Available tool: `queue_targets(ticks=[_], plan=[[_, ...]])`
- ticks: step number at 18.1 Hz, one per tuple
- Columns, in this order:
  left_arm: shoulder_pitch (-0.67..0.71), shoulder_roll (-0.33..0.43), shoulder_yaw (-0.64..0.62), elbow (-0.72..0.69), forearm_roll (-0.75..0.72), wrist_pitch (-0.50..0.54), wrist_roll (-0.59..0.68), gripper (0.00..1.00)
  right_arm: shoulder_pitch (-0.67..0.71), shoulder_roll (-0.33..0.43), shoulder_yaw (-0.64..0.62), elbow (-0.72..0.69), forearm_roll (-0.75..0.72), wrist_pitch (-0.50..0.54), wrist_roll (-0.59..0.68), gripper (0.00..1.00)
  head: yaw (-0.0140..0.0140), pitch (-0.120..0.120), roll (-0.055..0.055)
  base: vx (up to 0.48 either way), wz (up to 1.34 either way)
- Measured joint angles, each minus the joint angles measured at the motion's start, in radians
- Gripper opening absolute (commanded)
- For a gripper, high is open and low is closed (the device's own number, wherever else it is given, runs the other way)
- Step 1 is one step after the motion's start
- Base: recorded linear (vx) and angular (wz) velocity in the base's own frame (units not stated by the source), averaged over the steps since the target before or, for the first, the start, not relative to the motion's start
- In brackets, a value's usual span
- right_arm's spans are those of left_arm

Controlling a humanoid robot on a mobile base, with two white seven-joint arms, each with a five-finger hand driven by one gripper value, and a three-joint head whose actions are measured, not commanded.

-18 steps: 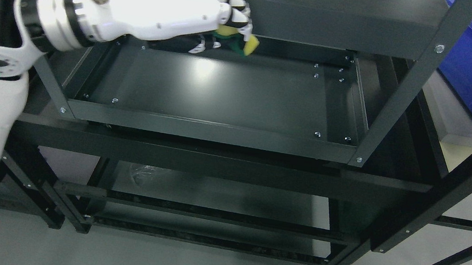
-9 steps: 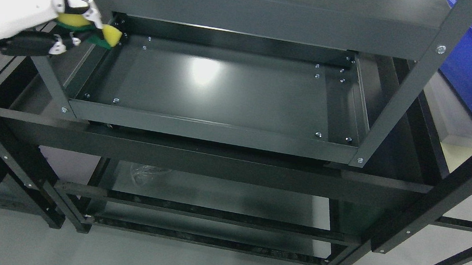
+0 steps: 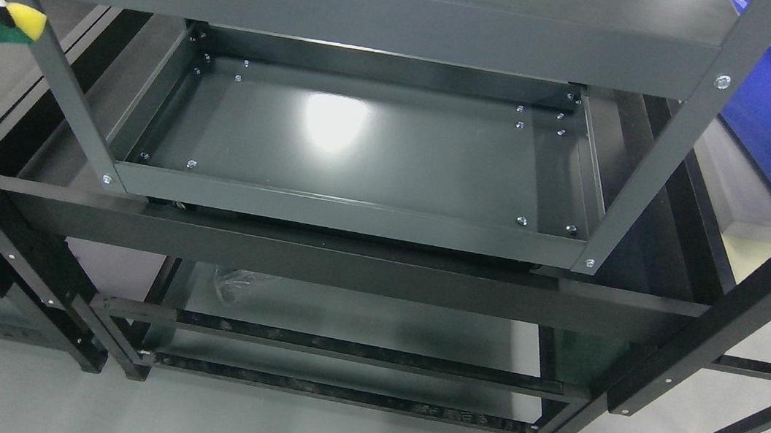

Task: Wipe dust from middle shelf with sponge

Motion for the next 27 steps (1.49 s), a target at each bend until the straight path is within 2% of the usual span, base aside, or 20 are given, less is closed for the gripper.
queue_targets(ticks=[3,7,15,19,23,27], plan=[[-0.101,-0.029,-0.081,-0.022,-0.023,0.000,-0.011,0.00,0.000,0.000,0.000,0.000,0.000,0.000,0.000,1.00,0.0000,0.000,0.000,0.000,0.00],[-0.234,-0.127,-0.223,-0.042,-0.085,0.000,-0.016,0.00,0.000,0.000,0.000,0.000,0.000,0.000,0.000,1.00,0.0000,0.000,0.000,0.000,0.00],[-0.354,-0.442,-0.482,-0.026,-0.365,0.003,-0.008,0.00,0.000,0.000,0.000,0.000,0.000,0.000,0.000,1.00,0.0000,0.000,0.000,0.000,0.00],[-0.399,-0.563,-0.608,0.005,-0.509,0.001,0.137,0.00,0.000,0.000,0.000,0.000,0.000,0.000,0.000,1.00,0.0000,0.000,0.000,0.000,0.00],[-0.427,-0.643,-0.723,0.025,-0.612,-0.001,0.285,0.00,0.000,0.000,0.000,0.000,0.000,0.000,0.000,1.00,0.0000,0.000,0.000,0.000,0.00],[-0.441,-0.701,-0.835,0.039,-0.663,0.014,0.359,0.00,0.000,0.000,0.000,0.000,0.000,0.000,0.000,1.00,0.0000,0.000,0.000,0.000,0.00]])
